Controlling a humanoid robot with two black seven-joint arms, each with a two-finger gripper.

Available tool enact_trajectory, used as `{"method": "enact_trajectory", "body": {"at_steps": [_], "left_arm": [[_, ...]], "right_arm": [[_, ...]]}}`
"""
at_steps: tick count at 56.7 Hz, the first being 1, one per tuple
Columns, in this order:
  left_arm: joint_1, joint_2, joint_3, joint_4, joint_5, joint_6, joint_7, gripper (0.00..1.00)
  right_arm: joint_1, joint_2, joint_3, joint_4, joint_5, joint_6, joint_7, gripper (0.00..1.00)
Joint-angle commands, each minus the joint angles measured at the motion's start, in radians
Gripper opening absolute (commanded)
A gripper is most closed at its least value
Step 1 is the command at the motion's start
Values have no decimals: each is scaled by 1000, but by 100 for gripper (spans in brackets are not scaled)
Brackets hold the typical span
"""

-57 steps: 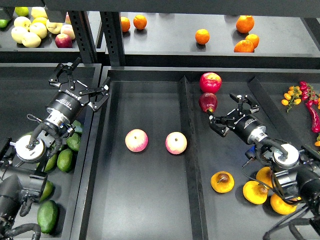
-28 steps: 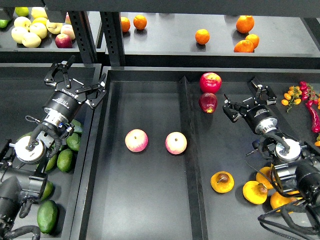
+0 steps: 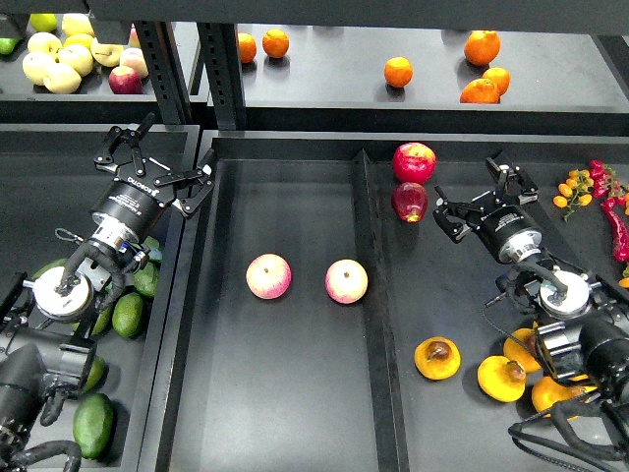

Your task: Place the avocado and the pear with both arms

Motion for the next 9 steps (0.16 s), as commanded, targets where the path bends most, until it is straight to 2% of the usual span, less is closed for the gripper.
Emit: {"method": "enact_trajectory", "body": {"at_steps": [1, 9], "left_arm": [[-19, 0, 1, 17, 0, 0, -2, 99], [-30, 0, 1, 29, 0, 0, -2, 99]], "right_arm": [[-2, 0, 0, 5, 0, 0, -1, 99], [0, 0, 0, 9, 0, 0, -4, 99]]}}
